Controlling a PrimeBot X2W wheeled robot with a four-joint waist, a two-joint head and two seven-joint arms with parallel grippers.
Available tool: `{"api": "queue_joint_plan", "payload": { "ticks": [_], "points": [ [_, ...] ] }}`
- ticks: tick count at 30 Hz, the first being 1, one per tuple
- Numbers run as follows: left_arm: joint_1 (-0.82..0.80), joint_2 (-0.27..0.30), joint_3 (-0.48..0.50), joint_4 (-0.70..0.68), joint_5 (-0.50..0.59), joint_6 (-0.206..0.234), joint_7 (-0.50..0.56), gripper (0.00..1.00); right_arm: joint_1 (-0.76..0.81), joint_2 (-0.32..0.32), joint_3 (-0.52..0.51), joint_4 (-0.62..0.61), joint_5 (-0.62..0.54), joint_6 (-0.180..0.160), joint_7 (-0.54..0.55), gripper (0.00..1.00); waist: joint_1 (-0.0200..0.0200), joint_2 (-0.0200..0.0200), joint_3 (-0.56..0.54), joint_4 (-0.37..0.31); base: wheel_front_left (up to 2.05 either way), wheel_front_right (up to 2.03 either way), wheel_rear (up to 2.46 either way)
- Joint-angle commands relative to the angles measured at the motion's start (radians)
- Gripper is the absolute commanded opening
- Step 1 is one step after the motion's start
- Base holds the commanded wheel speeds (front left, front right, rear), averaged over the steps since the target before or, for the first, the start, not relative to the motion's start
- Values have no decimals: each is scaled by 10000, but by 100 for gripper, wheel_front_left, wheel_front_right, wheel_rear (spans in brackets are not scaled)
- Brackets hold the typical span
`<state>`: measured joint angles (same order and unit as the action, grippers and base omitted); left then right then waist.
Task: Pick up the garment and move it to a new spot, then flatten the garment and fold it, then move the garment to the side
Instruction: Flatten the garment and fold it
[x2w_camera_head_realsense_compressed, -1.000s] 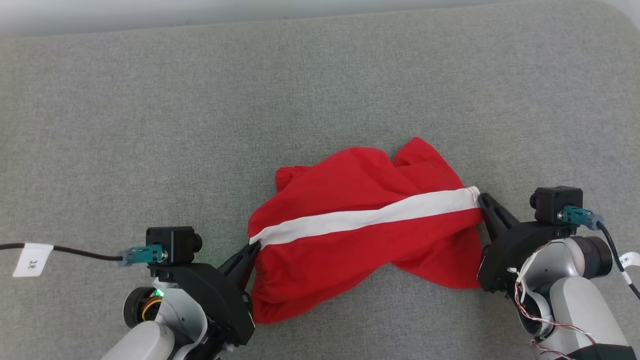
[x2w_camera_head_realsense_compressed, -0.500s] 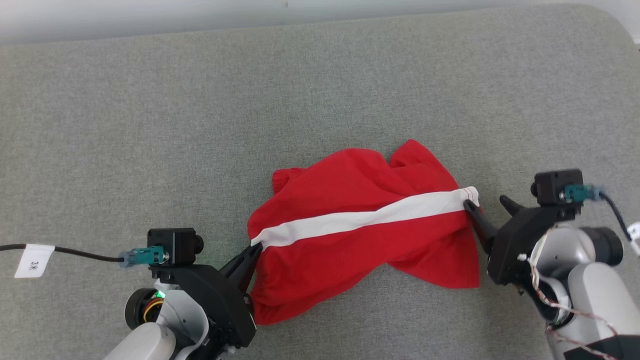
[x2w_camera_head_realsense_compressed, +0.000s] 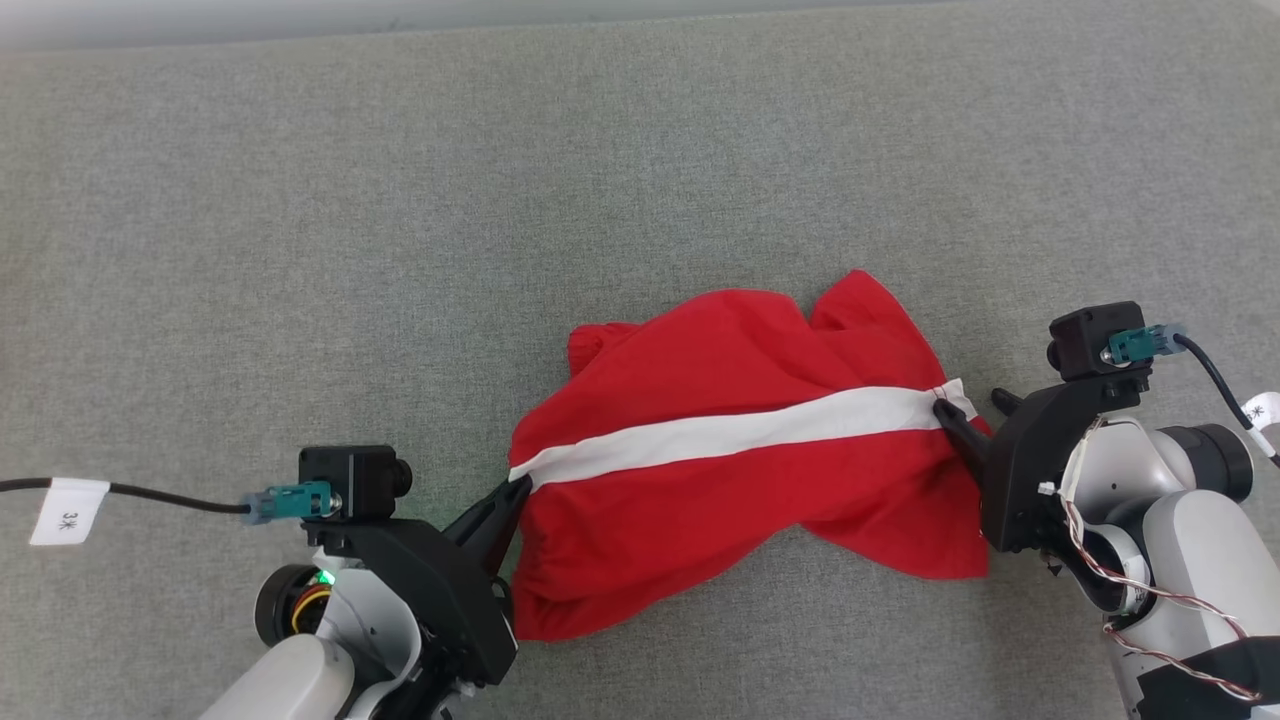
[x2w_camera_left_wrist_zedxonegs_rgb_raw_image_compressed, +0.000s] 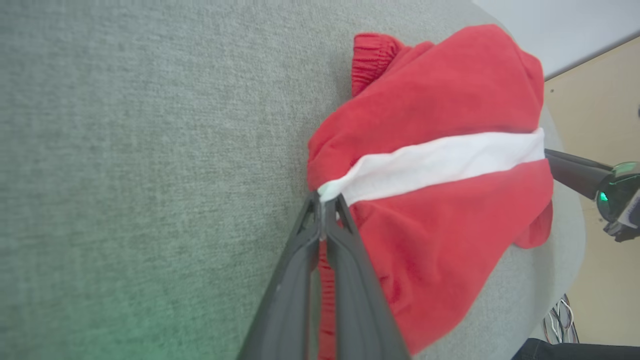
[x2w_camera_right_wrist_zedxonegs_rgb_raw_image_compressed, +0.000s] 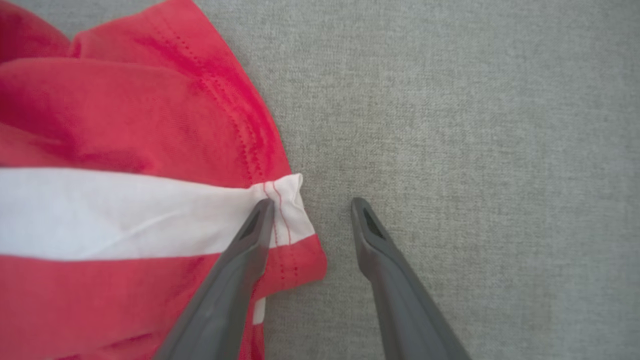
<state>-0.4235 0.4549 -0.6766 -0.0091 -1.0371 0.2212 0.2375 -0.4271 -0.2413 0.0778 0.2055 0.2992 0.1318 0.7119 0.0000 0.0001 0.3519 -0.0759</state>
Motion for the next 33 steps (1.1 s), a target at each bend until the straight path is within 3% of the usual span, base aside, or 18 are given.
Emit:
{"api": "queue_joint_plan", "payload": {
  "ticks": [1, 3, 6, 7, 8, 19, 25, 27, 28, 33],
  "points": [
    [-99, 35, 33, 10, -11, 13, -56, 0, 74, -6, 194, 84, 101, -23, 78, 76, 0, -1, 42, 29, 0, 0, 0],
    [-113, 58, 51, -6, -17, 16, -52, 0, 92, 19, 295, 51, 99, -23, 121, 49, 0, -1, 63, 29, 0, 0, 0],
    [-156, 88, 88, -41, -24, 35, -53, 0, 75, -74, 370, -63, -92, -23, -11, 30, 0, -1, 93, 10, 0, 0, 0],
    [-168, 89, 89, -49, -26, 39, -47, 0, 73, -95, 380, -97, -167, -23, -87, 11, 0, -1, 99, 5, 0, 0, 0],
    [-174, 92, 92, -55, -28, 40, -45, 0, 75, -114, 398, -120, -223, -23, -159, 0, 0, -1, 100, -5, 0, 0, 0],
    [-257, 43, 486, -167, 215, 134, -782, 0, -135, -261, 303, -678, -779, -23, -1623, 0, 0, -1, -158, -47, 0, 0, 0],
    [-8, 57, 345, -199, 75, 108, -619, 0, 442, -394, 386, -556, -586, -23, -1233, 0, 0, -1, -227, -7, 0, 0, 0],
    [48, 19, 260, -195, 49, 100, -542, 0, 555, -396, 380, -591, -566, -23, -1217, 43, 0, -1, -167, 5, 0, 0, 0],
    [53, 8, 236, -194, 47, 94, -526, 0, 590, -367, 390, -619, -572, -23, -1229, 100, 0, -1, -134, 6, 0, 0, 0],
    [-58, 1, 182, -158, 84, 82, -477, 0, 482, -362, 527, -772, -686, -23, -1232, 100, 0, -1, -33, 16, 0, 0, 0]
  ]
}}
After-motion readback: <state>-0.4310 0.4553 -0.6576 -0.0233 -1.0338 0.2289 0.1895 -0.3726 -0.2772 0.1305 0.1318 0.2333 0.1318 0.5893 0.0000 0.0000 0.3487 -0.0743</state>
